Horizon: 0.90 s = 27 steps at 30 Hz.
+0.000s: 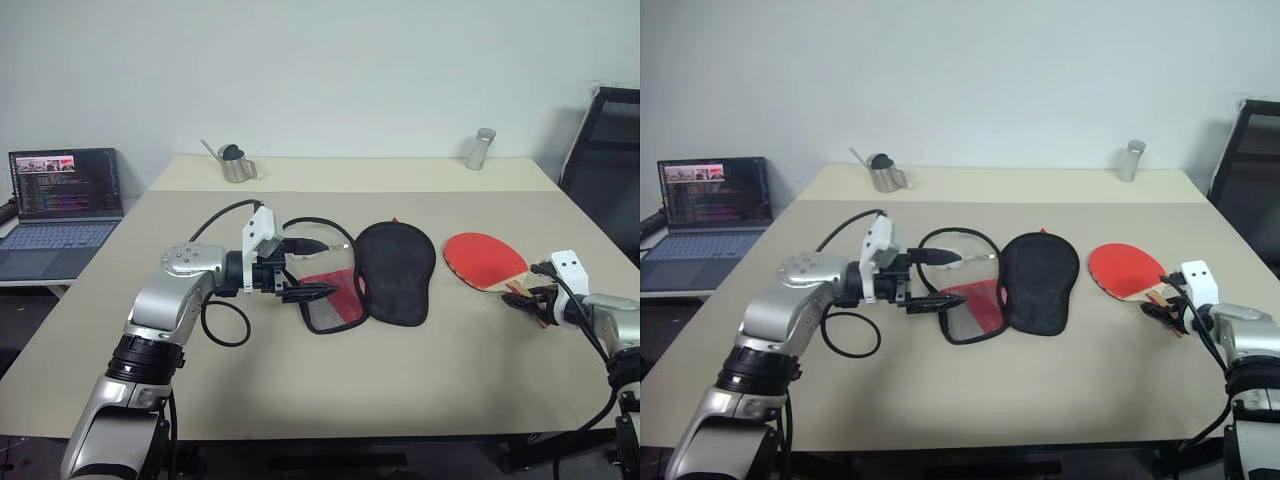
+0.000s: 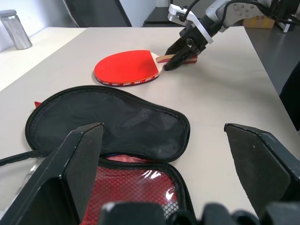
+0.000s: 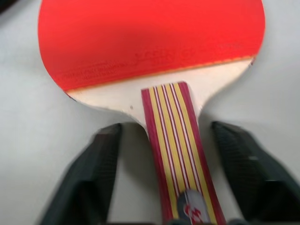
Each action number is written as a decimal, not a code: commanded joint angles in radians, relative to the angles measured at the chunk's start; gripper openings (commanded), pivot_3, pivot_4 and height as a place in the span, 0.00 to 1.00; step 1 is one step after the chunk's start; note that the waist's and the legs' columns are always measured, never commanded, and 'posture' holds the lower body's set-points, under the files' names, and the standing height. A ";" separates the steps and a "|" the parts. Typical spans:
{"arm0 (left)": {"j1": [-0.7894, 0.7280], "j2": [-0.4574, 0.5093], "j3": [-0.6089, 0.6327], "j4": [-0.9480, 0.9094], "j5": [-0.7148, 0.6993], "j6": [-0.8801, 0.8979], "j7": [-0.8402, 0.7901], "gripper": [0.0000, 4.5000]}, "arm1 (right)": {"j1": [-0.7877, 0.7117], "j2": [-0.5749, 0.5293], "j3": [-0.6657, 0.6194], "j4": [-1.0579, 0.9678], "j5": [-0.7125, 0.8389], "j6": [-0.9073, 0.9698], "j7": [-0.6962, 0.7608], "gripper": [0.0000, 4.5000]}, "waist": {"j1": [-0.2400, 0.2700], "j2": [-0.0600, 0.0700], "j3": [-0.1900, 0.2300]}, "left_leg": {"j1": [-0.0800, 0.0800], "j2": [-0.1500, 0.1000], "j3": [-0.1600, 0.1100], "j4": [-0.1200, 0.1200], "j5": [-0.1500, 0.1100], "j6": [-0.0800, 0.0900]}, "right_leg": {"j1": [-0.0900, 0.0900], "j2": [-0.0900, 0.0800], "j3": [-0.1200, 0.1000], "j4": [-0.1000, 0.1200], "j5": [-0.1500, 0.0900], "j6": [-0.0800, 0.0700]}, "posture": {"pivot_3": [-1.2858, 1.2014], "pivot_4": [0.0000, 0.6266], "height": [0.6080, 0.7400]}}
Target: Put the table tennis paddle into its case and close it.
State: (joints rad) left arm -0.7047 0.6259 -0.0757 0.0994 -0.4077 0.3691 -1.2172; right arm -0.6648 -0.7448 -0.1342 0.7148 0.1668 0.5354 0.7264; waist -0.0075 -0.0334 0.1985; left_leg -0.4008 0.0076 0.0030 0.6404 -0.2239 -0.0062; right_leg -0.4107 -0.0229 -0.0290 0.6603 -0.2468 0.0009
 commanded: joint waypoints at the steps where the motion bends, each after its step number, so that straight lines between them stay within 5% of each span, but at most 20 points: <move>1: -0.004 0.013 0.021 -0.021 0.003 -0.012 0.004 1.00 | -0.023 0.016 0.010 0.009 -0.011 -0.021 -0.004 0.40 | -0.002 0.000 0.000 | 0.000 0.000 0.000 0.000 0.000 0.000 | 0.000 0.000 0.001 0.000 0.000 0.000 | 0.52 0.24 1.00; 4: 0.002 0.018 0.027 -0.023 0.003 -0.012 0.011 1.00 | -0.027 0.026 0.001 0.018 -0.021 -0.018 -0.034 0.24 | -0.003 0.000 0.000 | 0.001 0.001 0.002 0.000 0.000 0.000 | 0.000 0.000 0.003 0.001 0.000 0.000 | 0.52 0.24 1.00; 12: 0.046 0.036 0.061 -0.009 0.008 -0.031 0.048 1.00 | -0.037 0.020 -0.076 -0.077 0.008 0.049 -0.135 0.24 | -0.002 0.000 0.000 | 0.002 0.001 0.004 0.004 0.000 0.000 | 0.000 0.000 0.006 0.002 0.002 0.000 | 0.52 0.24 1.00; 19: 0.088 0.053 0.121 0.001 0.015 -0.061 0.100 1.00 | 0.003 0.045 -0.135 -0.494 0.086 0.301 -0.220 0.24 | -0.003 0.001 0.000 | -0.001 0.003 0.006 0.002 0.000 0.000 | -0.005 0.000 0.009 0.003 0.002 0.000 | 0.52 0.24 1.00; 27: 0.120 0.055 0.148 -0.005 0.012 -0.091 0.117 1.00 | -0.052 0.406 -0.188 -0.961 0.186 0.717 -0.518 0.24 | -0.011 0.001 0.000 | -0.001 0.004 0.007 0.001 0.000 0.000 | -0.007 0.001 0.011 0.004 0.002 0.000 | 0.52 0.24 1.00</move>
State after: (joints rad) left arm -0.5767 0.6692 0.0435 0.1158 -0.3918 0.2980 -1.1019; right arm -0.6845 -0.3592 -0.2971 -0.1548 0.3336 1.1995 0.2614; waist -0.0185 -0.0325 0.1988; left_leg -0.4021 0.0117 0.0104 0.6420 -0.2242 -0.0061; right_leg -0.4182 -0.0223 -0.0181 0.6651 -0.2449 0.0007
